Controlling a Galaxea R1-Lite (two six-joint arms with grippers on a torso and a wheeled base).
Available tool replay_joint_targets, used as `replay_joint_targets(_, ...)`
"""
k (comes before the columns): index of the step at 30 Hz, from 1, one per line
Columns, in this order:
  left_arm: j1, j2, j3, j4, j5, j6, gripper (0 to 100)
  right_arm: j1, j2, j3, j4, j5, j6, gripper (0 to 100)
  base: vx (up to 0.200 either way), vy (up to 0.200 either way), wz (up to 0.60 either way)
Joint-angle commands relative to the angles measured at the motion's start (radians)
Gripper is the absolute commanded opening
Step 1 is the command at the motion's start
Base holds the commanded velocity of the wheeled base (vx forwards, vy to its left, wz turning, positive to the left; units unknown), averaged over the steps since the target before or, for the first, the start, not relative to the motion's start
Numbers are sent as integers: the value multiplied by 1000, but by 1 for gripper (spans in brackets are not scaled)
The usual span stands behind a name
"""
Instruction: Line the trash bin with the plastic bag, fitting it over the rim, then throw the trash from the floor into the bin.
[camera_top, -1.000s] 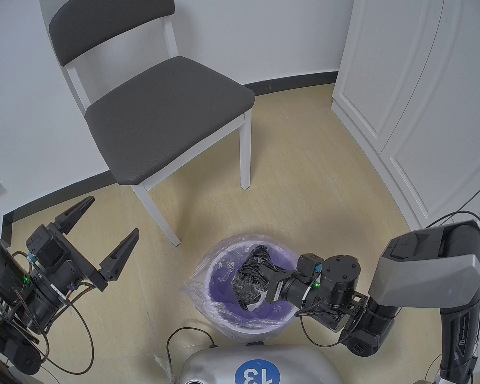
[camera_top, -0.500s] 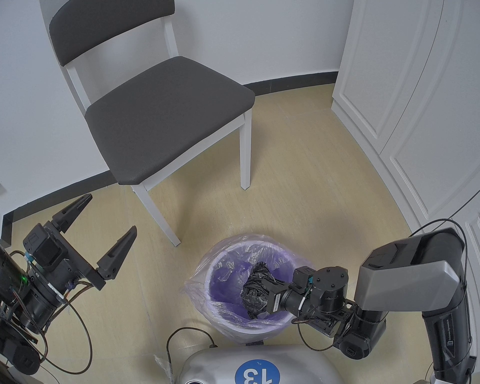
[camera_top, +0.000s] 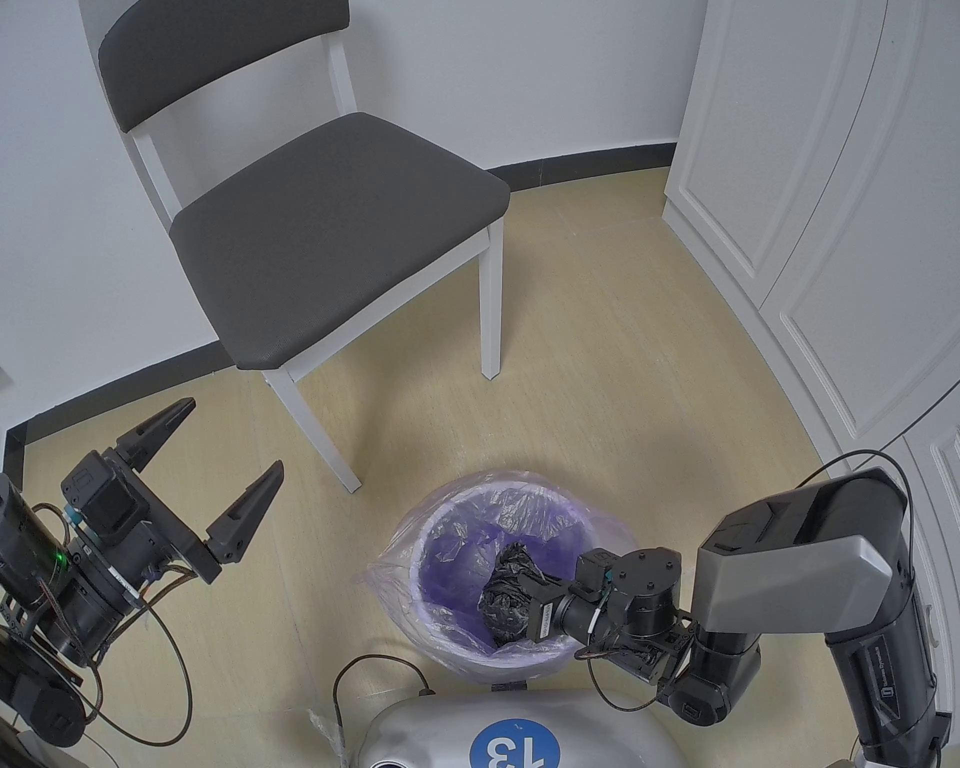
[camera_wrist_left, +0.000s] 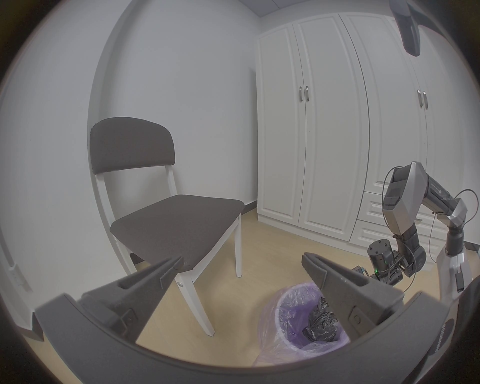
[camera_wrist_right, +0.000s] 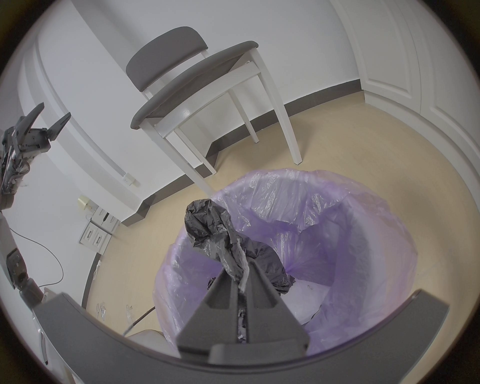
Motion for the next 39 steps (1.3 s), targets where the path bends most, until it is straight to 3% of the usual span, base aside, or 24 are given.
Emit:
replay_joint_targets(1,0,1,2,-12,0,0,100,1,4,0,-16,0,-8,0,0,0,0)
replay_joint_targets(25,-1,-2,3,-13,0,9,100,0,7,-26,-16,-20,-48,0,0,0,0)
replay_joint_targets(26,-1,-2,3,-13,0,9,100,0,6,-25,-16,-20,-48,100,0,0,0)
replay_joint_targets(39,-3,-2,3,-15,0,9,100,-6,-16,-18,-16,-25,-56,100,0,0,0)
